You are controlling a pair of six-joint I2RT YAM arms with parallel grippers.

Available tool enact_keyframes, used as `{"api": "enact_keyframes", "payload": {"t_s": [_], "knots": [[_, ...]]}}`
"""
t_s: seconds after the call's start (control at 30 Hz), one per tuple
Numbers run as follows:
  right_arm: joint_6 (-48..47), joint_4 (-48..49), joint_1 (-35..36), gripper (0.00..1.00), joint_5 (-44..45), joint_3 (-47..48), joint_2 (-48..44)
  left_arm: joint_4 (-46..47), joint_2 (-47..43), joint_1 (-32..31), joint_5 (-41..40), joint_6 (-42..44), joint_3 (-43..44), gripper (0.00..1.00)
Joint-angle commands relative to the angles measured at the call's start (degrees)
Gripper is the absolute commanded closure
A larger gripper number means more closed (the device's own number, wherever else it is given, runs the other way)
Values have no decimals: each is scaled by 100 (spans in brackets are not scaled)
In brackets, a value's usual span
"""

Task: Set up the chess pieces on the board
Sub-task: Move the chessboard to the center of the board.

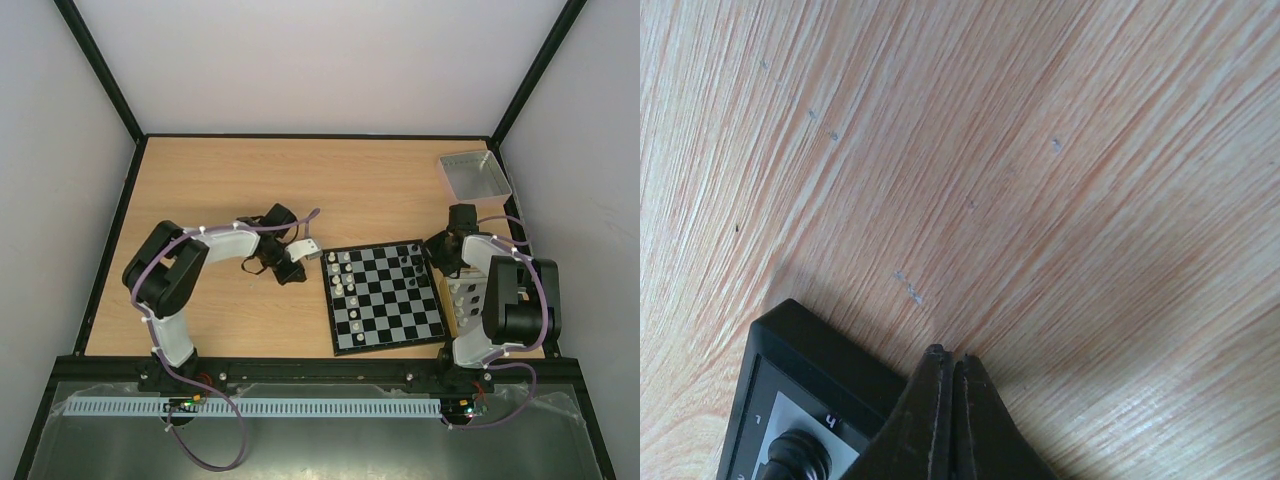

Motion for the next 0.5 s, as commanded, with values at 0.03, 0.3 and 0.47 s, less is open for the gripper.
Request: {"api": "enact_keyframes", "payload": {"t_s": [0.03,0.3,0.47], "knots": [[-7,-39,89,98,-225,-35,212,-354,286,-163,182,7,-37,98],[-95,-240,201,98,-200,192,200,-455,817,-240,547,28,446,97],[-106,-243,214,98,-241,166,206,-367,999,-246,712,-13,528,98]]}}
